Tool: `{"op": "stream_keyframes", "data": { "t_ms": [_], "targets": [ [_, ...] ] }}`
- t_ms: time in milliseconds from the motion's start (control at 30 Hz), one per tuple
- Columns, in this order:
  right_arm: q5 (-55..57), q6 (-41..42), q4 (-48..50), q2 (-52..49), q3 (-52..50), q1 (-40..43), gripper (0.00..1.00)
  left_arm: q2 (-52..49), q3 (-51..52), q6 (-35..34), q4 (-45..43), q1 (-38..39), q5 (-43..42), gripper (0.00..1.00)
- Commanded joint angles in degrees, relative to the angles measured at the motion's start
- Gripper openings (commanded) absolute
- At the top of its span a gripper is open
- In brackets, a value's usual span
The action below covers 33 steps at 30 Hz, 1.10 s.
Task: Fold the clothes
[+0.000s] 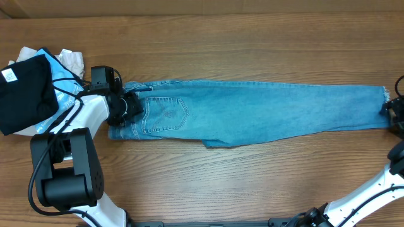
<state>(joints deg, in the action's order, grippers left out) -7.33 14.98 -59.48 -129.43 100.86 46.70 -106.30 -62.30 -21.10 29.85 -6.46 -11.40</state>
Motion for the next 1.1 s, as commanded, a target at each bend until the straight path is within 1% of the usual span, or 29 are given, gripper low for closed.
{"op": "stream_keyframes", "data": {
  "t_ms": [0, 167, 233, 300, 367, 433, 533, 633, 833, 933, 1067],
  "targets": [
    [-3.1, -0.2, 1.7, 1.4, -2.4, -0.5, 0.77, -3.0, 1.6, -1.2, 1.5, -0.6, 4.3, 0.56],
    [-4.6, 0.0, 6.6, 1.4, -6.3, -0.5, 0.76, -3.0, 1.6, -1.2, 1.6, -0.6, 4.3, 0.56],
    [-6.8, 0.0, 7.9, 1.4, -7.0, -0.5, 0.70, -3.0, 1.6, -1.2, 1.6, -0.6, 4.3, 0.56],
    [-8.1, 0.0, 8.6, 1.4, -7.1, -0.5, 0.53, -3.0, 1.6, -1.2, 1.7, -0.6, 4.3, 0.56],
    [-8.7, 0.0, 8.9, 1.4, -7.1, -0.5, 0.33, -3.0, 1.6, -1.2, 1.7, -0.6, 4.3, 0.57],
    [-8.6, 0.0, 9.1, 1.4, -7.1, -0.5, 0.05, -3.0, 1.6, -1.2, 1.8, -0.6, 4.3, 0.56],
    [-8.6, 0.0, 9.1, 1.5, -6.9, -0.4, 0.04, -3.0, 1.5, -1.2, 1.8, -0.6, 4.3, 0.54],
    [-8.6, -0.9, 8.5, 2.6, -5.5, -0.3, 0.04, -2.5, 0.7, 0.5, 1.9, -0.6, 4.3, 0.50],
    [-9.1, -1.4, 5.8, 8.6, 0.3, -1.1, 0.04, -2.3, -2.0, 0.5, 3.1, -0.6, 2.8, 0.50],
    [-9.1, -1.9, 3.8, 11.9, 2.3, -3.2, 0.04, -2.3, -1.9, 0.5, 3.2, -0.6, 2.8, 0.50],
    [-9.3, -5.8, 1.3, 16.3, 2.5, -8.7, 0.04, -2.3, -1.9, 0.5, 3.2, -0.6, 2.8, 0.50]
  ]
}}
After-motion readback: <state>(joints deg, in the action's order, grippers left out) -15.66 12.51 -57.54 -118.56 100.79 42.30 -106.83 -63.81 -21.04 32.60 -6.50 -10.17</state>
